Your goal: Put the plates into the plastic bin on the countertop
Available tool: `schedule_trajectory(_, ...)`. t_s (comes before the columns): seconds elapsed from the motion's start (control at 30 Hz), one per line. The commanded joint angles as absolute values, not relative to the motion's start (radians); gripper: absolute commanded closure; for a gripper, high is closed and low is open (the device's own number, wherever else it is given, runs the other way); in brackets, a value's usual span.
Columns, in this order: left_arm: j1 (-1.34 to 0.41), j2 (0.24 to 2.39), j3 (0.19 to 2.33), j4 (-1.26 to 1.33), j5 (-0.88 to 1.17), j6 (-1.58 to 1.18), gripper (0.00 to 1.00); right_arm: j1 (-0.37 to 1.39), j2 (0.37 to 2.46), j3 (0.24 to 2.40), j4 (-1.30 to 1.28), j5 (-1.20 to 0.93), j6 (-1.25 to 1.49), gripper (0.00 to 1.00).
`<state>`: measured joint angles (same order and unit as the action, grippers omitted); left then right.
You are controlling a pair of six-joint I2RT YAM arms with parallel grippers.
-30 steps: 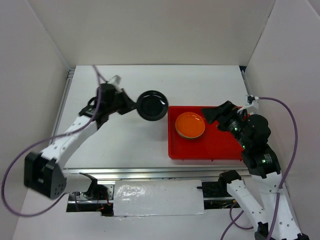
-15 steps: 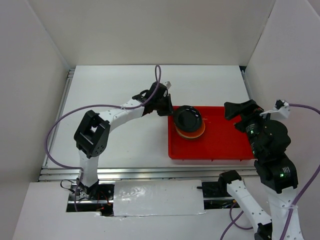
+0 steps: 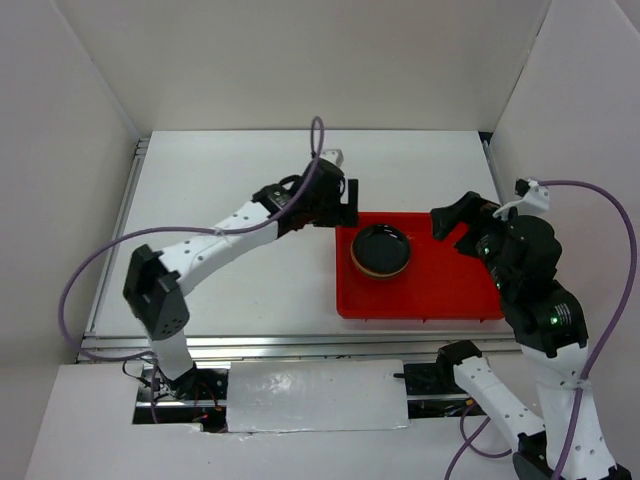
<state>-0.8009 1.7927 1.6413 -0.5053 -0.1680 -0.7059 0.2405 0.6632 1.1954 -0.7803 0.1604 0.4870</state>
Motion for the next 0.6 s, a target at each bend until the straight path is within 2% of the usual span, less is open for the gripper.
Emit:
schedule_trajectory(0.0, -0.741, 1.657, 1.695, -0.76, -0.536, -0.66, 0.01, 0.294, 0.663, 1.261, -0.845, 0.219, 0.41, 0.0)
schedule_trajectory(0.07, -0.655, 1.582, 1.64, -0.879, -0.636, -0.676, 0.01, 0.351, 0.673, 1.307, -0.893, 0.271, 0.393, 0.0)
schedule_trajectory(0.2, -0.514, 1.361, 1.468, -0.928, -0.735, -0.698, 0.01, 0.414, 0.667, 1.393, -0.995, 0.359, 0.384, 0.0)
schedule_trajectory(0.37, -0.346, 1.107, 1.378, -0.986, -0.675, -0.666, 0.01, 0.454, 0.614, 1.451, -1.109, 0.452, 0.377, 0.0)
schedule_trajectory(0.57, -0.239, 0.834, 1.353, -1.092, -0.724, -0.618, 0.01, 0.486, 0.525, 1.491, -1.176, 0.482, 0.391, 0.0)
